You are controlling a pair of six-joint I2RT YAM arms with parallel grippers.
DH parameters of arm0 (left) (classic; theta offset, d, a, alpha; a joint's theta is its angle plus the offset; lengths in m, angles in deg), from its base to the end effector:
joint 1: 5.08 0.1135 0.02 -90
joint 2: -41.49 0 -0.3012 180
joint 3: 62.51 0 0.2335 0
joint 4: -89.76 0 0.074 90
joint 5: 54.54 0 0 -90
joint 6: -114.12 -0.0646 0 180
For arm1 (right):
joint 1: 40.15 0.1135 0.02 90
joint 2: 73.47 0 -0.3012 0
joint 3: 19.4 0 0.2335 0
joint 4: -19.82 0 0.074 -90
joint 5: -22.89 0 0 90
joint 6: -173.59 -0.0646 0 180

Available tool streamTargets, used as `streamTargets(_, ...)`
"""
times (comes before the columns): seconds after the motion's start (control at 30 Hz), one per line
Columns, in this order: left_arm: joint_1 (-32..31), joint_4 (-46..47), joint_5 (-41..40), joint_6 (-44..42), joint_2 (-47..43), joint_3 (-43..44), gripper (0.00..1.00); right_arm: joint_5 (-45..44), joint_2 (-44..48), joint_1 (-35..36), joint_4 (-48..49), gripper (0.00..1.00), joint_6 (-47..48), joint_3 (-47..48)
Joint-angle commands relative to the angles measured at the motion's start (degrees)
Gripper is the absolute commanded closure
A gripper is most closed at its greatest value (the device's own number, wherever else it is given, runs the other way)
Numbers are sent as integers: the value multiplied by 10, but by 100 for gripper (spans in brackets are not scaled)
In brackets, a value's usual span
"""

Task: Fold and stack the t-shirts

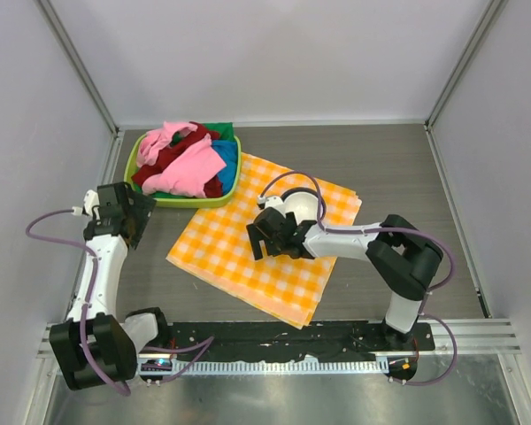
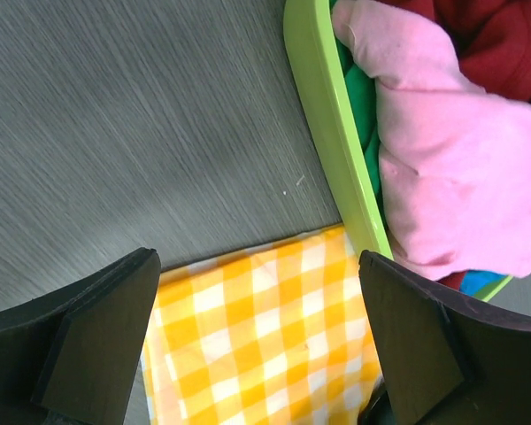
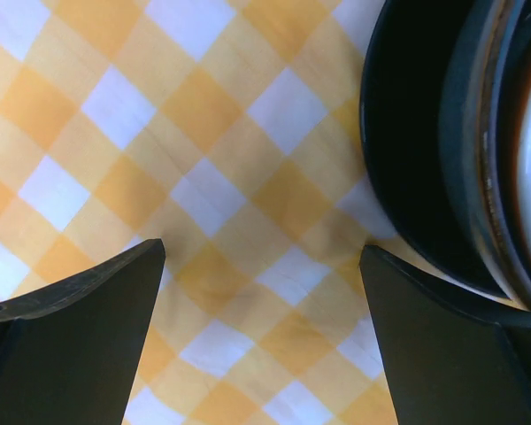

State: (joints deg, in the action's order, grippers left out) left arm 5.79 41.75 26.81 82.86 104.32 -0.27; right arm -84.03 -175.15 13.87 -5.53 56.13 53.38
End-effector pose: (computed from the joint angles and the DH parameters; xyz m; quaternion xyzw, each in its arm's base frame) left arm 0.2016 0.0486 0.2756 -0.5543 0.7507 -0.0785 0.3508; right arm 0.2295 0.2841 0.1854 -0.1723 0.9266 0.0921 0.3214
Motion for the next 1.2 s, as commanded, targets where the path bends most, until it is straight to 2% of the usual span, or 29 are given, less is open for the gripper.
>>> streamTargets(0.0,-9,-19,11,-28,-33,-16,0,-58,-37,-36,9,0,-16,7)
streamTargets(0.23,-11,-26,16,-42,-60,-31,0,-88,-63,-112,-31,0,-43,-24)
streamTargets(0.53,-12,-25,24,-50,-63,-22,0,-131,-84,-166,-72,0,-64,-34)
streamTargets(0.7,-10,-26,25,-58,-68,-24,0,-102,-73,-229,-76,0,-70,-44)
streamTargets(0.93,-11,-29,21,-69,-69,-30,0,-124,-12,-271,-113,0,-66,-33)
streamTargets(1.1,-10,-20,29,-68,-62,-28,0,-97,-40,-362,-122,0,-62,11)
streamTargets(1.17,-11,-17,32,-70,-57,-25,0,-99,-61,-377,-133,0,-61,41)
